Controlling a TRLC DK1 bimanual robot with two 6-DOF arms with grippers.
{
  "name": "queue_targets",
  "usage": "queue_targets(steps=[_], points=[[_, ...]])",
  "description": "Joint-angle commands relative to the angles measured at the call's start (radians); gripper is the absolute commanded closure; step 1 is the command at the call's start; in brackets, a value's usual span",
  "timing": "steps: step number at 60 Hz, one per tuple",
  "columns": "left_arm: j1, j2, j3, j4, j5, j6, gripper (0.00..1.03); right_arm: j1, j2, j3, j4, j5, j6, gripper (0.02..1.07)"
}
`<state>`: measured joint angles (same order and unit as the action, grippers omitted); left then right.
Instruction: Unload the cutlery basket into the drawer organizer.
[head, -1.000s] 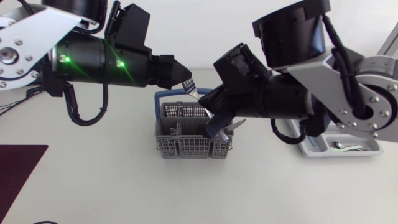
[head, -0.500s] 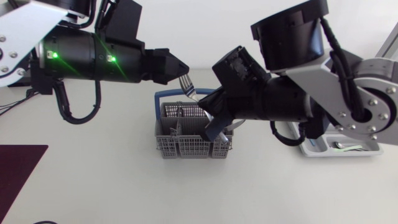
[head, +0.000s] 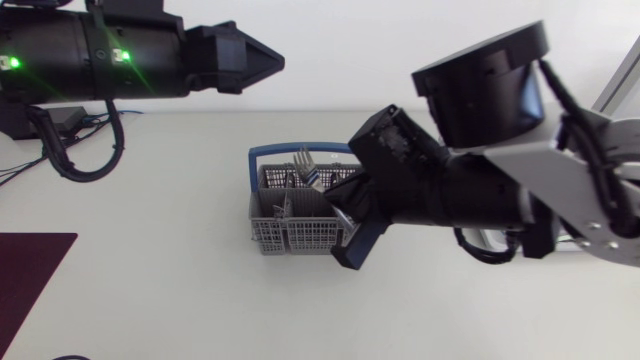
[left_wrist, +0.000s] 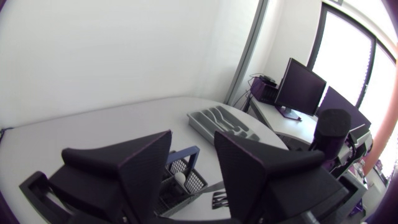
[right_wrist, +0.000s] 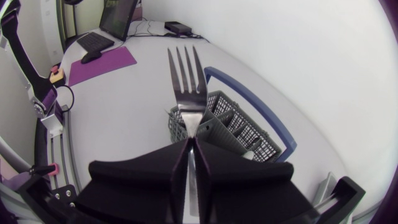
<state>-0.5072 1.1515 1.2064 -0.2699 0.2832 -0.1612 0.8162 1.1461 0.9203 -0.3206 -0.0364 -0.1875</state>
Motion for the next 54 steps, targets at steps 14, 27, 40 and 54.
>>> queue_targets(steps=[14, 27, 40, 54], points=[[0.101, 0.028, -0.025, 0.031, -0.029, 0.012, 0.47, -0.078, -0.243, -0.028, -0.121, 0.003, -0.004, 0.97], [0.118, 0.062, -0.054, 0.034, -0.065, 0.055, 0.47, -0.379, -0.352, -0.049, -0.186, -0.160, -0.044, 0.97], [0.127, 0.068, -0.079, 0.041, -0.079, 0.071, 0.47, -0.824, -0.276, -0.072, -0.161, -0.410, -0.150, 0.97], [0.119, 0.068, -0.102, 0.046, -0.093, 0.094, 0.48, -1.063, -0.054, -0.057, -0.060, -0.477, -0.230, 0.99]])
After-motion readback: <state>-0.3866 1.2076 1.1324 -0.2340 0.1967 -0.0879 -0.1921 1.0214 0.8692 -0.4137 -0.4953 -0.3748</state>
